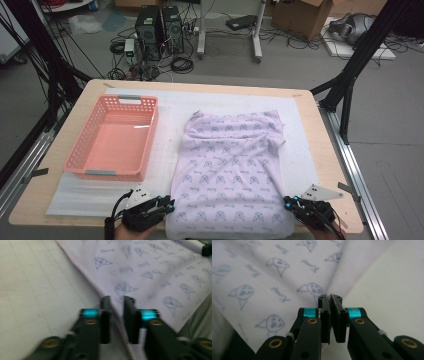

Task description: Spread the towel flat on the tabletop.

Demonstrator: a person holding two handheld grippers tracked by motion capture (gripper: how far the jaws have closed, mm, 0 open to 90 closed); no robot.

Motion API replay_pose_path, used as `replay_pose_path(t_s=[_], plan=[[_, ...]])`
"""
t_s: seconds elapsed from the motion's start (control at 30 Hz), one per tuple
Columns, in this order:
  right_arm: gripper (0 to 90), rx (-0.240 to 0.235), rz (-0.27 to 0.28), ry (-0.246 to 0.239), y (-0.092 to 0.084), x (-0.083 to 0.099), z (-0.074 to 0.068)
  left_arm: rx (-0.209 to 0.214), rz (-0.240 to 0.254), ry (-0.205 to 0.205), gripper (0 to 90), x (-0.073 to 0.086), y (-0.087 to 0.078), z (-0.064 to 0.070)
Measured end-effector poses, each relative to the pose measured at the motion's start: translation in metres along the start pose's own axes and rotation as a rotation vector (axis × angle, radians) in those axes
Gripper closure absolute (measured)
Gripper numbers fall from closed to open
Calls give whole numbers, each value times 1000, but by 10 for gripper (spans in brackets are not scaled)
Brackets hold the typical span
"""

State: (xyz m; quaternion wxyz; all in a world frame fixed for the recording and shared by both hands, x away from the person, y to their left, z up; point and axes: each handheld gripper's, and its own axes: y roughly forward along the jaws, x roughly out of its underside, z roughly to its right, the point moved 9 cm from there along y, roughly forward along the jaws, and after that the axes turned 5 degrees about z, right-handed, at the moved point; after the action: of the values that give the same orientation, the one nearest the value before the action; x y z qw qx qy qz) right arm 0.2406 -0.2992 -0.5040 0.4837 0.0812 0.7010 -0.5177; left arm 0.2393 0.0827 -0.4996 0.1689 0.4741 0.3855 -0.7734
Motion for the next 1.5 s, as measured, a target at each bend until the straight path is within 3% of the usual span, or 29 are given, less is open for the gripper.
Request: replay_pose_path(t_s=[0.03, 0.07, 0.1, 0.17, 0.33, 0.43, 0.5, 0.57, 0.6, 0.63, 0.7, 0.83, 0.9, 1.1, 1.17, 1.23, 1.27, 1.37, 1.5], plan=[[849, 2, 11, 7, -5, 2, 2, 0, 20, -5, 591, -3, 2, 0], [793, -7, 36, 24, -10, 3, 3, 4, 34, -6, 579, -7, 4, 0], [682, -19, 59, 47, -13, 2, 4, 2, 42, -3, 565, -10, 7, -1], [611, -13, 88, 61, -14, -2, 7, -12, 46, 3, 516, -15, 14, -3], [601, 41, 110, 85, -4, -11, 17, -32, 36, -36, 488, -25, 28, -17], [602, 47, 107, 116, 6, -15, 25, -13, -18, -55, 484, -22, 38, -18], [607, 48, 101, 125, 15, -18, 28, -19, -29, -15, 480, -20, 44, -15], [624, 43, 75, 128, 24, -18, 28, -41, -39, 10, 513, -20, 45, -13], [646, 47, 73, 129, 28, -18, 28, -74, -44, 38, 574, -19, 46, -14], [703, 48, 81, 128, 28, -19, 27, -107, -48, 72, 682, -19, 45, -16], [860, 9, 85, 133, 29, -19, 23, -93, -49, 52, 863, -18, 45, -15], [870, -22, 65, 139, 23, -15, 18, -90, -66, 48, 873, -12, 31, -11], [870, -13, 55, 126, 15, -10, 17, -82, -64, 37, 873, -5, 19, -10], [873, -41, 49, 119, -14, 10, 6, -29, -68, 39, 870, 10, -5, 2], [859, -53, 35, 107, -17, 13, 0, -13, -49, 37, 807, 8, -4, 5], [783, -49, 54, 94, -17, 10, -1, -16, -17, 30, 622, 2, 1, 3], [751, -38, 67, 94, -16, 7, 1, -18, -1, 13, 590, -3, 5, 1], [692, 1, 91, 109, -11, -3, 10, -37, 23, 2, 516, -15, 15, -6], [646, 46, 104, 150, 3, -13, 25, -45, 3, -5, 505, -26, 34, -15]])
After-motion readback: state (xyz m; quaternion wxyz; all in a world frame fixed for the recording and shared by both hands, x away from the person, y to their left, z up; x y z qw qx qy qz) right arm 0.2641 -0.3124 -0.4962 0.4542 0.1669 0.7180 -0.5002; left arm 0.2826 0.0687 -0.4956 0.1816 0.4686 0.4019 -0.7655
